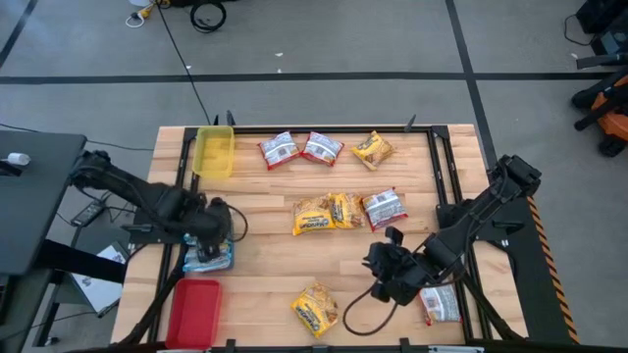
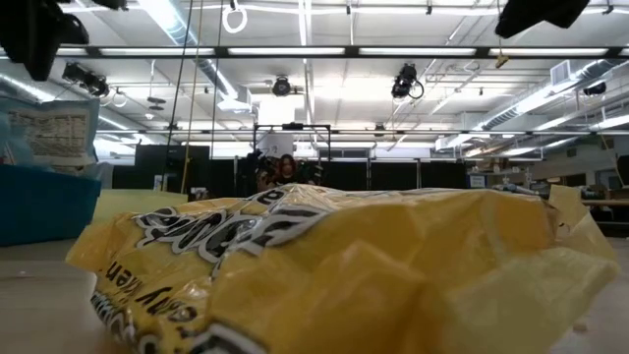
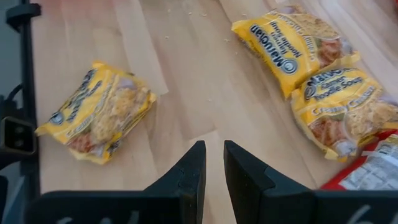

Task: Sort Maruchan noodles
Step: Adjust the blue noodle packs in the blue bin

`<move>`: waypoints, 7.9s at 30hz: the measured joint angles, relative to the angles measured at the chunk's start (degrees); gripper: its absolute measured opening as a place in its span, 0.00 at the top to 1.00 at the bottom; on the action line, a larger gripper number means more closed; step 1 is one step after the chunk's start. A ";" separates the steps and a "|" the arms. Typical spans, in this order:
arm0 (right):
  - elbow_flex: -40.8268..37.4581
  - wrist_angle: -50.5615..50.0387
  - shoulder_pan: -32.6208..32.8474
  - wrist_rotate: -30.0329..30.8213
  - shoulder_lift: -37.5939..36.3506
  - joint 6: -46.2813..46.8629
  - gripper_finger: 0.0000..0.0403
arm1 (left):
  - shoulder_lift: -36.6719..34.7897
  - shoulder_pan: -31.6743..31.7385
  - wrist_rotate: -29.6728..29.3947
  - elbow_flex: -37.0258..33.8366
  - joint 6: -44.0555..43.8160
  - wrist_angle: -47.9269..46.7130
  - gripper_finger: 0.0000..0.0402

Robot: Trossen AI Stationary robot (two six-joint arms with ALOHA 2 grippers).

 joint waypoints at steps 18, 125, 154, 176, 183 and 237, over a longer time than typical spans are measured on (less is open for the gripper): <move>0.00 -0.44 5.53 3.17 0.13 2.30 0.84 | 0.12 -7.73 -5.48 -18.36 -7.25 13.24 0.74; -13.07 13.60 3.60 19.56 0.15 0.38 0.84 | 11.01 -1.28 0.20 -15.67 6.37 16.87 0.49; -30.49 76.00 -5.27 0.98 0.15 -35.83 0.84 | 10.59 3.33 13.53 -11.81 20.24 10.29 0.99; -30.49 75.42 -6.19 -0.11 0.15 -34.06 0.84 | 7.19 7.61 14.14 -9.59 22.64 10.15 0.99; -30.49 74.94 -6.10 -0.66 0.15 -33.74 0.84 | 7.17 7.61 15.00 -11.61 19.42 11.33 0.98; -30.44 71.93 -6.00 -1.55 0.15 -30.85 0.84 | 3.19 17.09 -12.58 -1.75 20.53 -10.07 0.67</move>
